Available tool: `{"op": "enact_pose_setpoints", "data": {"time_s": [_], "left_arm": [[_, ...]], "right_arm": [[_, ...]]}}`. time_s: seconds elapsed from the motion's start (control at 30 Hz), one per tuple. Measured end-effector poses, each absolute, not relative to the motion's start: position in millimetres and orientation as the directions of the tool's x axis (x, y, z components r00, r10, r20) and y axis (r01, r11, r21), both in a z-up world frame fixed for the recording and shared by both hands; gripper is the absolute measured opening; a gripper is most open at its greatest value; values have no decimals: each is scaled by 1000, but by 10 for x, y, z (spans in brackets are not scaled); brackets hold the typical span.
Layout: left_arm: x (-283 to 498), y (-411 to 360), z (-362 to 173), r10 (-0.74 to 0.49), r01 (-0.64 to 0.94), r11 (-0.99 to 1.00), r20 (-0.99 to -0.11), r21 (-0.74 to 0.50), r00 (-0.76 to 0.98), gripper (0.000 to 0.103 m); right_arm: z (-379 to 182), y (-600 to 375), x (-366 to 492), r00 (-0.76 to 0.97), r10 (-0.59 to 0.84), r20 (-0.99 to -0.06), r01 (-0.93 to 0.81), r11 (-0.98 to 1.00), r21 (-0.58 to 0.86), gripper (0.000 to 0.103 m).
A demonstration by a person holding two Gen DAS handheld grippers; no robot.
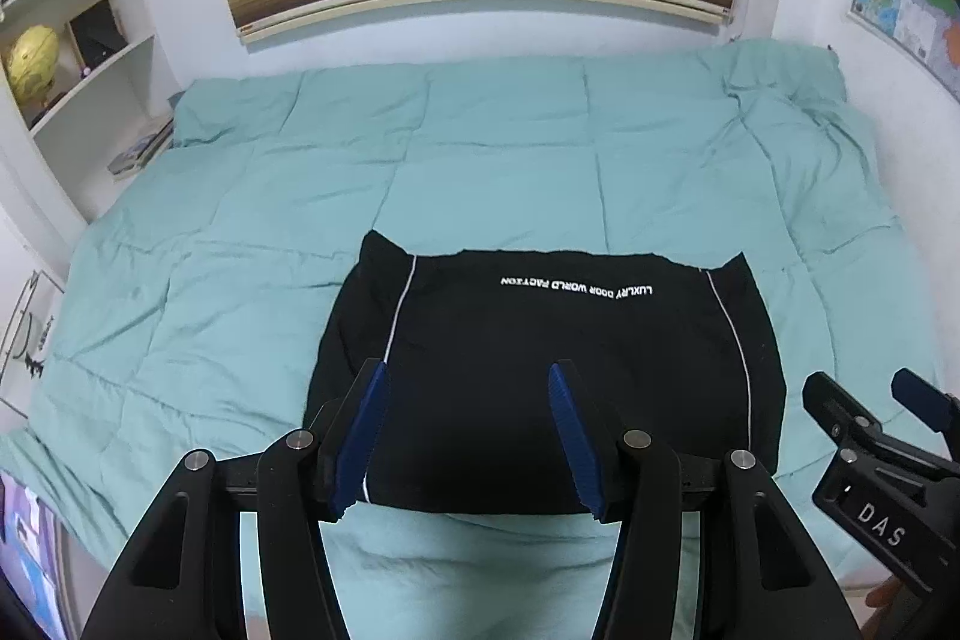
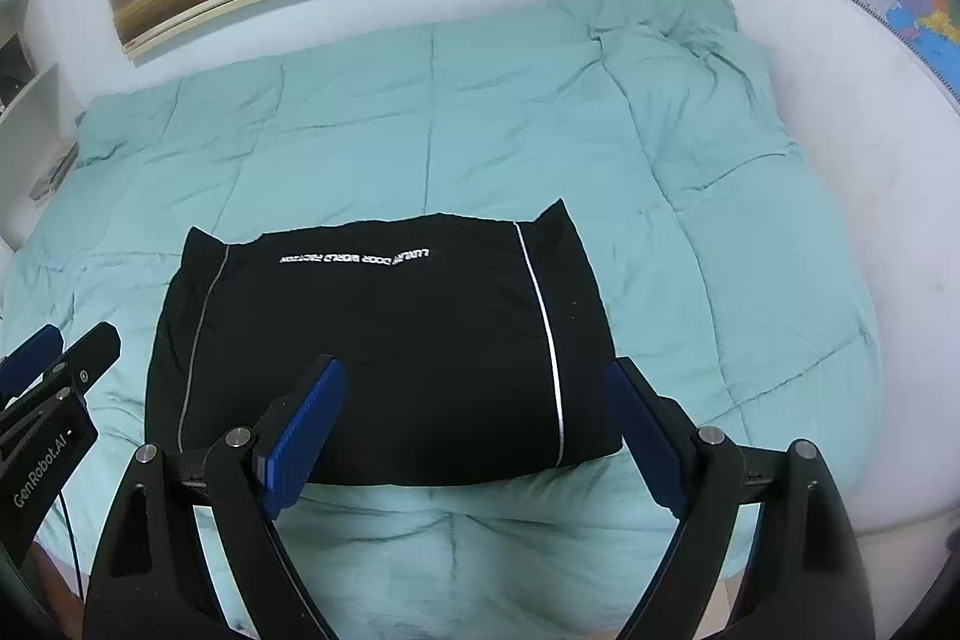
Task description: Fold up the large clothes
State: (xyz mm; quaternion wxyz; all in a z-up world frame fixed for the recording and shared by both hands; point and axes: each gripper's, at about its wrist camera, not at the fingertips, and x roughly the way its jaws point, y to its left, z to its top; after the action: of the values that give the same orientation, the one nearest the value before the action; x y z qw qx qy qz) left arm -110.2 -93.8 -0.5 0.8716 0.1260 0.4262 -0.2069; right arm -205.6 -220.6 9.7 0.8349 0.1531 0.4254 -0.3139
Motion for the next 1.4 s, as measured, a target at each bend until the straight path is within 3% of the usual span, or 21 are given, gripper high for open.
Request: {"op": "enact_pose_setpoints", "data": {"time_s": [0.63,1.4], "left_arm": [[-1385,-1100,-130,-151,405,905,-796,126,586,57],[-1346,-884,-61,-131,381,913,-780,146,612,57]], "right_arm": [[-66,-2399,-2179,463,-292,-837,611,789,63,89],[-59,-2132,-2026,482,-261,-837,574,815,76,89]]}}
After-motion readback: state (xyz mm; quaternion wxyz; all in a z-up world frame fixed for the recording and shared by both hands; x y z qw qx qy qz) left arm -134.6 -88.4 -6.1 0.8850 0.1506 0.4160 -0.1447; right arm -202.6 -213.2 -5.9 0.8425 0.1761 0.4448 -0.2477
